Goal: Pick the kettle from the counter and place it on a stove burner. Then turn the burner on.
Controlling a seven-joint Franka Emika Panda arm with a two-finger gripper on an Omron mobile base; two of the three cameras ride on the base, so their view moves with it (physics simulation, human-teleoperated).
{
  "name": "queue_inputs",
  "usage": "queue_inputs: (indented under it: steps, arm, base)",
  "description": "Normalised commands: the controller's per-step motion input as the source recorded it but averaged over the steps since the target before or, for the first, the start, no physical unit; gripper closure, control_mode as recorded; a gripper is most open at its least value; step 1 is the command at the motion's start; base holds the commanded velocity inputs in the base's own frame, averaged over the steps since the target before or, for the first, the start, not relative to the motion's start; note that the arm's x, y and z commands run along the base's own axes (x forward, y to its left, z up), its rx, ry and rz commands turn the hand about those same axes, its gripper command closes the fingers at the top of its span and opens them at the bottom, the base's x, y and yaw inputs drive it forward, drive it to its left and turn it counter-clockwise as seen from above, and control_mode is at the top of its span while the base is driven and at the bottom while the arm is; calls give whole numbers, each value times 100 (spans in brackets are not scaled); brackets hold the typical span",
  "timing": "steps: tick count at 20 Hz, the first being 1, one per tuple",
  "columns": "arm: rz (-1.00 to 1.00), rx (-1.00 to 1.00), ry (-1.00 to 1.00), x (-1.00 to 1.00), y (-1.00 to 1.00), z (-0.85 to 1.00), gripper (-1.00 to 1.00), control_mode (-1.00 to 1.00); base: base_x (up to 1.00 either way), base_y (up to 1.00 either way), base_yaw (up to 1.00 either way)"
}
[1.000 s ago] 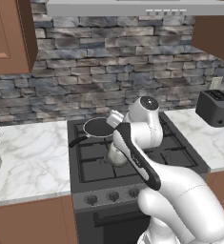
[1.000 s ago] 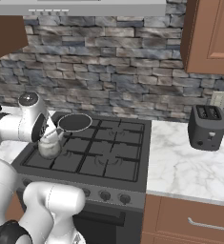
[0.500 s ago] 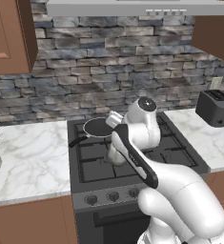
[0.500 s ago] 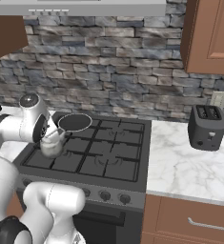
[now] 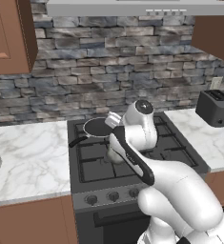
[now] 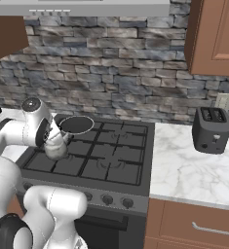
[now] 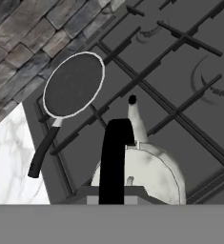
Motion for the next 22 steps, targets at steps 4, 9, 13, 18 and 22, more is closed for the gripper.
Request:
queue_inputs:
  steps: [4, 9, 13, 18, 22]
  arm:
    - [0, -5, -1, 8, 1, -17, 100, -100]
    - [0, -3, 0, 9, 5, -22, 100, -100]
    - [0, 0, 0, 17, 15, -16, 100, -100]
    - [0, 0, 0, 22, 19, -7, 100, -100]
    - [-1, 0, -1, 28, 18, -8, 100, -100]
  base:
    - [0, 0, 0]
    - [0, 0, 0]
    - [0, 0, 0]
    - [0, 0, 0]
    - [0, 0, 0]
